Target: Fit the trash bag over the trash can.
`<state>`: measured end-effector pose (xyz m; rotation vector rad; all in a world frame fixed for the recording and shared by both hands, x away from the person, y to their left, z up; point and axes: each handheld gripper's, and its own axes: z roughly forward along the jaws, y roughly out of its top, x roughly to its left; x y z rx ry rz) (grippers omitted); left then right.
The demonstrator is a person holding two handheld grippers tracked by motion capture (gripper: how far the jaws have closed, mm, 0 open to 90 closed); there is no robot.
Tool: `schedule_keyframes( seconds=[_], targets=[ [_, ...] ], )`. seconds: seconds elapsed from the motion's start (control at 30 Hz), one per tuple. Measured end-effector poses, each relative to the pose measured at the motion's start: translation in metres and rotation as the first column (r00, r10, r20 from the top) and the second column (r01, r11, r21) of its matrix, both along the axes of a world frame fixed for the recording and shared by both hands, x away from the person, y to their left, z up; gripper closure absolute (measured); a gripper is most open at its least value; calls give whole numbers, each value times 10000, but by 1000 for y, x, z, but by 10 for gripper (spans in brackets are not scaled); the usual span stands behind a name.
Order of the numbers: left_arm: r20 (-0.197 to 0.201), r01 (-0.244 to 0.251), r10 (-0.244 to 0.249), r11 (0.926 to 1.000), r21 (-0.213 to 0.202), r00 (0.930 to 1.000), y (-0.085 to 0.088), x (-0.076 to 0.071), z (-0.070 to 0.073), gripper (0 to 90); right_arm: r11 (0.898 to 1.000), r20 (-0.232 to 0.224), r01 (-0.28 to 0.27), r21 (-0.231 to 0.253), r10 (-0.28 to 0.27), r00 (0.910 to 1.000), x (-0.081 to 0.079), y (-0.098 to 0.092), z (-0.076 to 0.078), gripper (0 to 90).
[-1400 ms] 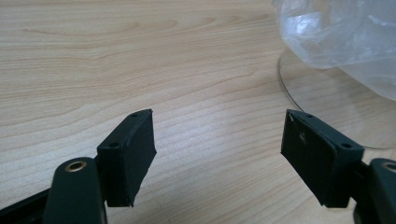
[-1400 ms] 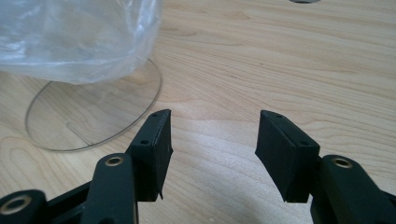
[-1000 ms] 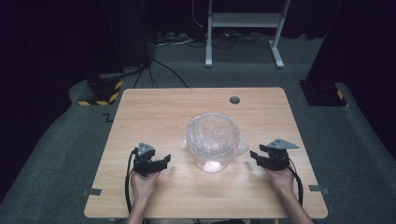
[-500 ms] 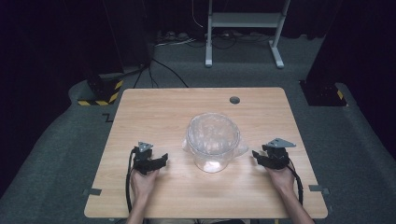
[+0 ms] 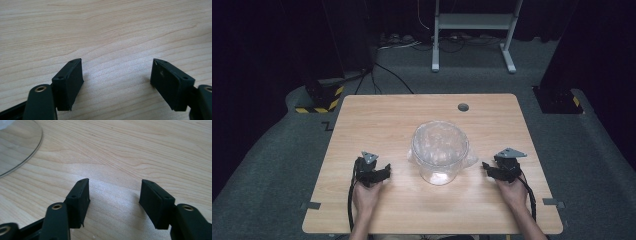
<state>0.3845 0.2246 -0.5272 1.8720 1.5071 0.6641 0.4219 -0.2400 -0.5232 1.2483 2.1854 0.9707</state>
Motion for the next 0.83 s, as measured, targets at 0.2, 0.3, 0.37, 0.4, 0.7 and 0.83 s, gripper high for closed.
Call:
schedule_keyframes(
  seconds=[0.2, 0.3, 0.37, 0.4, 0.7, 0.83],
  targets=[
    [4, 10, -10, 10000, -19, 10000, 0, 0, 0, 255, 9997, -143, 230, 111, -228, 9996, 2, -1, 0, 357],
    [-5, 22, -22, 10000, -3, 10000, 0, 1, 0, 251, 9996, -149, 248, 114, -246, 9996, 2, -1, 0, 351],
    [-6, 17, -17, 10000, 21, 10000, 0, 1, 0, 248, 9995, -151, 286, 117, -284, 9995, 2, -1, 0, 351],
    [-3, 18, -18, 10000, 23, 10000, 0, 1, 0, 247, 9995, -145, 287, 111, -286, 9995, 2, -1, 0, 351],
    [-1, 27, -27, 10000, 27, 10000, 0, 1, 0, 247, 9990, -161, 432, 147, -430, 9989, 1, 0, 0, 354],
    [7, 28, -28, 10000, 16, 10000, 0, 1, 0, 247, 9990, -162, 431, 146, -429, 9989, 1, 0, 0, 353]
  ],
)
